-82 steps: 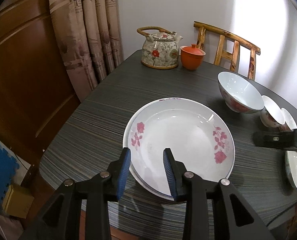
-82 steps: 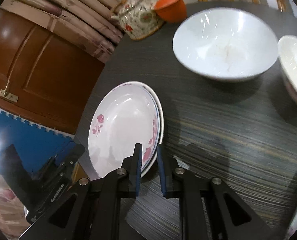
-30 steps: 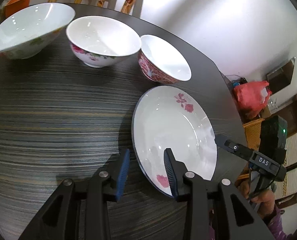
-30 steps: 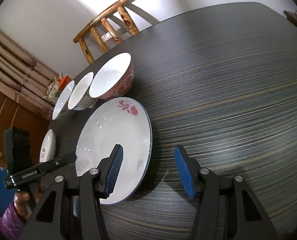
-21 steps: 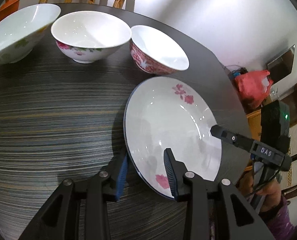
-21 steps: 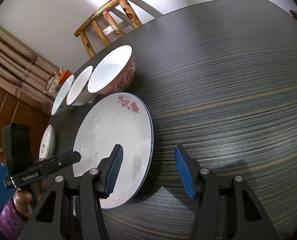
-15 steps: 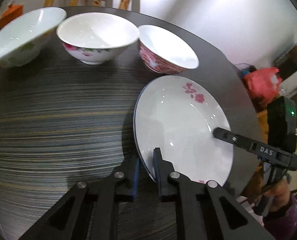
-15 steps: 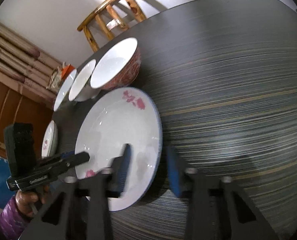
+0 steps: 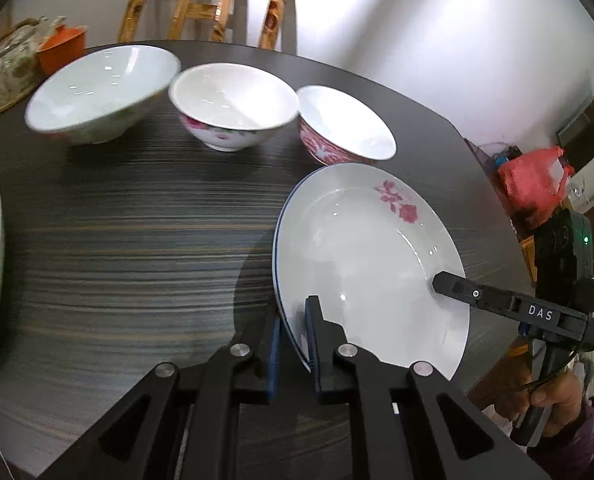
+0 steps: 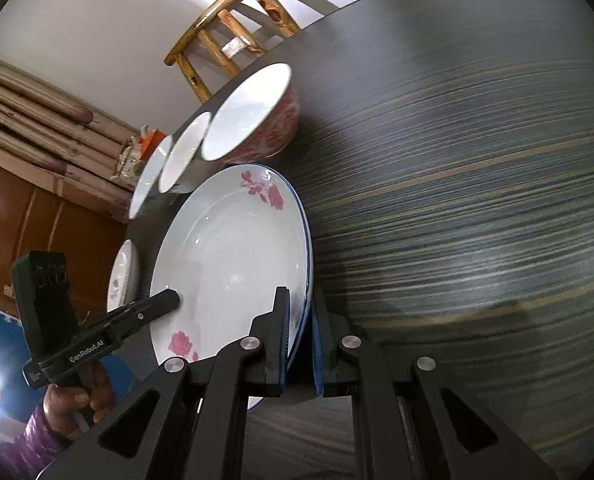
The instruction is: Organize plates and bowls
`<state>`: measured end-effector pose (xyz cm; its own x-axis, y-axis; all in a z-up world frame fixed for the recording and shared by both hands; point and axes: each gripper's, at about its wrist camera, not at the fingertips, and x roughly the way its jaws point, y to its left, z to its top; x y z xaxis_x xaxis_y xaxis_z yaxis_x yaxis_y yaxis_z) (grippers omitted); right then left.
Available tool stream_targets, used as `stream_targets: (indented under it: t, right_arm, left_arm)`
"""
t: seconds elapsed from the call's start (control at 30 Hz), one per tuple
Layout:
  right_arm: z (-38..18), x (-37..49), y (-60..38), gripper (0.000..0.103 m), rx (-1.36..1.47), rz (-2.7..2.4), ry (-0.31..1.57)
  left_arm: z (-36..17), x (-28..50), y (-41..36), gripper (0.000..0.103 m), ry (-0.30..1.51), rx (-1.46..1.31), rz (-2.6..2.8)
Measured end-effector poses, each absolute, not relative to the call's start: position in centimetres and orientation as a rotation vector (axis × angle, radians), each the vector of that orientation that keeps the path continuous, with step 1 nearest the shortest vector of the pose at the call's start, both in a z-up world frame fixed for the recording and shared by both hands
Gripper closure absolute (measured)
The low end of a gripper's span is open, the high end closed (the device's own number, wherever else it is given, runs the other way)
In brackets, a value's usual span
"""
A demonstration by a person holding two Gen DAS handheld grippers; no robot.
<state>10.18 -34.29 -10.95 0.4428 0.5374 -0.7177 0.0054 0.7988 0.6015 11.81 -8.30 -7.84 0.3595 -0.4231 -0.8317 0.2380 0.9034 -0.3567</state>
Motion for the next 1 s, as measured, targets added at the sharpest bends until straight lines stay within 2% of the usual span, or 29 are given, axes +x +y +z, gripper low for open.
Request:
stream_targets:
  t: [0.4,1.0]
  right_arm:
    - [-9.2,10.5,-27.7,0.091,0.561,0.464,1.095]
    - [-6.7,13.2,-12.8,0.090,0.422,0.641,1.156]
  left_arm:
    - [-5.4,9.5,-1.3,0.092,1.064,-0.223,-0.297]
    - [-4.4,7.5,13.5,0.092,0.976,-0.343,-0.072]
